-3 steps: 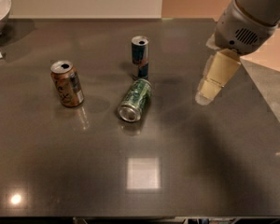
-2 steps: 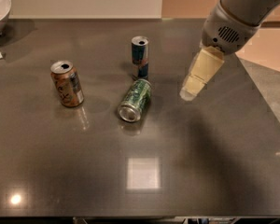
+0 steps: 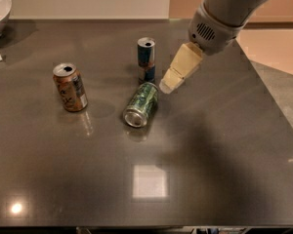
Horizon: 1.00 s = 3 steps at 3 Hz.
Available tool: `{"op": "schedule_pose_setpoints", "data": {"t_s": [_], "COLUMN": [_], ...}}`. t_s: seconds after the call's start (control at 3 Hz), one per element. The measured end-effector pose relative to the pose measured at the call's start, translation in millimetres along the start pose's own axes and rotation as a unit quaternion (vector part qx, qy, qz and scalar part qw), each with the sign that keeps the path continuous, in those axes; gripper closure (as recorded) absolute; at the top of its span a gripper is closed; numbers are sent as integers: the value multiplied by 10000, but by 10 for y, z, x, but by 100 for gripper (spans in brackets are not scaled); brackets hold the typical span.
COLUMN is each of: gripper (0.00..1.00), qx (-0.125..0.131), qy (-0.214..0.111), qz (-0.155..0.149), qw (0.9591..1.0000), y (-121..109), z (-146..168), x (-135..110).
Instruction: Pick green can
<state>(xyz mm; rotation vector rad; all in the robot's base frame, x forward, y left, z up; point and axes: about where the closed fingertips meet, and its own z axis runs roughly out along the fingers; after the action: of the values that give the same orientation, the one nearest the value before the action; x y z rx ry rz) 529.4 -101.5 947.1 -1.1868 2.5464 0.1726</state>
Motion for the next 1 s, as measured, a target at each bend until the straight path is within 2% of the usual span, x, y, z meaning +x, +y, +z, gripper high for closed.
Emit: {"op": "schedule_pose_setpoints", "data": {"t_s": [0.33, 1.0], "gripper": [0, 0], "qx": [69, 211], "qy": [-71, -57], "qz": [632, 1409], "qw": [9980, 9898], "y": [76, 275], "z": [81, 269], "x": [-161, -422]}}
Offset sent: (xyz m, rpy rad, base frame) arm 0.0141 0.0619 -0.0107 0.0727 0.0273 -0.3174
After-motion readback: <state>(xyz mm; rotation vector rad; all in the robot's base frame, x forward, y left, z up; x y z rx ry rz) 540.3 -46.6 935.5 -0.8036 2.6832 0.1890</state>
